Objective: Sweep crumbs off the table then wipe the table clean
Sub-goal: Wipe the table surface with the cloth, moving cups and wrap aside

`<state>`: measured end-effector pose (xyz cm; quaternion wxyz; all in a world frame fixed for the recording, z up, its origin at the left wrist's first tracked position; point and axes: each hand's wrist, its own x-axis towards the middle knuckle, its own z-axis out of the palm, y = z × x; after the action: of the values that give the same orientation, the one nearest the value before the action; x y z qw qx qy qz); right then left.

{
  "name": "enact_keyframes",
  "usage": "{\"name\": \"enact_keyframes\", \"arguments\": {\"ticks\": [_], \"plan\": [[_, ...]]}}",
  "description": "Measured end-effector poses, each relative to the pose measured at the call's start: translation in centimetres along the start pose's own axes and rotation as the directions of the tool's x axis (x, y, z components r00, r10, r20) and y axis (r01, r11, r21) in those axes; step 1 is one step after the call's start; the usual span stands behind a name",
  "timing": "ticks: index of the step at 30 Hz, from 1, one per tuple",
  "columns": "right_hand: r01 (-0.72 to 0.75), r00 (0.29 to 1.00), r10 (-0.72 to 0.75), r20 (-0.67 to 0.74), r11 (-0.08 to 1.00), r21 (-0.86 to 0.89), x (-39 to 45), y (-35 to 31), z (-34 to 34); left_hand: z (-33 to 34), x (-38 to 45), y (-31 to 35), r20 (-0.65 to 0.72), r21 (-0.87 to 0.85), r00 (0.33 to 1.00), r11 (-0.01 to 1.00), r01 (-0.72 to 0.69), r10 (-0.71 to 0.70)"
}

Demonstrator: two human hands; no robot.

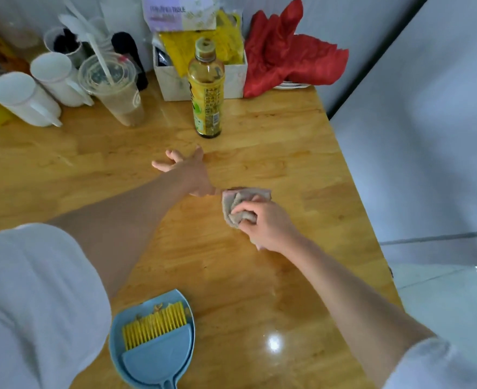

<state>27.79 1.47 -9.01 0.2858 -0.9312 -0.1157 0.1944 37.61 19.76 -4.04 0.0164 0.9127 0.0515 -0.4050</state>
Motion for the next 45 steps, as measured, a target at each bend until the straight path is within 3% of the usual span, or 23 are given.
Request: {"name": "enact_keyframes", "arguments": {"ticks": [2,4,5,6,8,10,12,14,16,18,20,21,23,25,26,28,30,31,33,36,39,42,45], "plan": [[-0.111,0.983,0.113,-0.144,0.994,0.02,0.1,4.4,-4.0,-0.2,0.0,0.1,0.01,-0.01,1.0,1.0,0.009,-0.009],[-0.355,0.859,0.348,-0.377,0.933,0.054,2.7,8.5,-8.2,0.0,0.3,0.1,0.014,-0.016,1.0,1.0,0.027,-0.027],[-0.423,0.798,0.418,-0.435,0.902,0.09,4.3,9.3,-9.6,0.0,0.3,0.2,0.012,-0.022,0.999,0.999,0.031,-0.03],[-0.436,0.783,0.428,-0.452,0.895,0.093,6.0,9.1,-9.9,0.0,0.3,0.3,0.012,-0.029,1.0,0.999,0.029,-0.029],[-0.316,0.877,0.286,-0.385,0.949,-0.016,9.0,5.9,-8.0,-0.1,0.4,0.5,0.002,-0.048,1.0,0.999,0.021,-0.021],[-0.086,0.983,0.075,-0.17,0.995,-0.057,9.8,1.2,-5.2,0.4,1.2,0.2,-0.007,-0.05,1.0,0.998,0.024,-0.024],[0.11,0.991,-0.101,0.092,0.989,-0.099,8.6,-1.0,-3.4,1.2,2.8,-0.4,-0.019,-0.057,0.999,0.998,0.035,-0.036],[0.151,0.98,-0.132,0.151,0.98,-0.126,7.7,0.7,-5.0,1.7,3.5,-0.8,-0.038,-0.11,0.998,0.993,0.047,-0.051],[-0.049,0.998,0.048,-0.046,0.999,-0.011,7.7,4.6,-8.7,1.5,3.4,-0.9,-0.034,-0.156,0.998,0.987,0.049,-0.055],[-0.309,0.889,0.327,-0.321,0.945,0.106,8.2,7.9,-11.6,1.2,2.8,-0.7,-0.014,-0.228,0.997,0.971,0.069,-0.074],[-0.374,0.821,0.338,-0.461,0.927,0.013,9.0,8.5,-10.6,1.0,2.5,-0.6,-0.029,-0.329,0.995,0.94,0.085,-0.1],[-0.302,0.867,0.256,-0.426,0.952,-0.042,9.1,7.4,-9.1,0.9,2.4,-0.7,-0.062,-0.393,0.99,0.915,0.095,-0.129],[-0.041,0.986,0.022,-0.165,0.993,-0.112,8.8,4.6,-6.9,0.1,2.5,-0.7,-0.208,-0.59,0.946,0.803,0.083,-0.251],[0.101,0.993,-0.091,0.081,0.986,-0.129,8.7,4.0,-6.9,-1.2,3.2,-0.6,-0.362,-0.724,0.867,0.689,-0.031,-0.342],[0.102,0.993,-0.092,0.068,0.982,-0.158,9.2,4.6,-7.8,-1.8,3.6,-0.4,-0.417,-0.744,0.842,0.661,-0.099,-0.342],[-0.075,0.985,0.052,-0.166,0.988,-0.134,10.8,7.2,-10.2,-2.8,4.3,0.1,-0.481,-0.742,0.826,0.637,-0.207,-0.292],[-0.295,0.869,0.295,-0.397,0.953,0.061,12.4,9.9,-12.1,-2.9,4.9,0.4,-0.524,-0.72,0.813,0.642,-0.262,-0.255],[-0.34,0.812,0.346,-0.47,0.935,0.101,13.4,10.5,-12.3,-2.9,5.3,0.4,-0.551,-0.707,0.797,0.645,-0.289,-0.248],[-0.319,0.795,0.292,-0.532,0.947,0.043,14.8,9.8,-11.4,-2.4,5.8,0.6,-0.599,-0.684,0.766,0.648,-0.336,-0.235],[-0.059,0.944,0.04,-0.328,0.997,-0.048,15.3,5.4,-8.7,-2.1,6.2,1.0,-0.636,-0.668,0.732,0.649,-0.364,-0.244],[0.113,0.987,-0.123,-0.106,0.989,-0.092,14.3,4.2,-8.5,-1.9,6.1,0.7,-0.67,-0.646,0.7,0.657,-0.388,-0.246],[-0.15,0.95,0.142,-0.278,0.989,-0.005,15.1,9.1,-12.6,-1.9,5.7,-0.6,-0.671,-0.658,0.692,0.645,-0.389,-0.267],[-0.397,0.777,0.422,-0.467,0.904,0.158,16.0,12.2,-16.0,-1.8,5.4,-2.0,-0.679,-0.651,0.683,0.652,-0.389,-0.27]]}}
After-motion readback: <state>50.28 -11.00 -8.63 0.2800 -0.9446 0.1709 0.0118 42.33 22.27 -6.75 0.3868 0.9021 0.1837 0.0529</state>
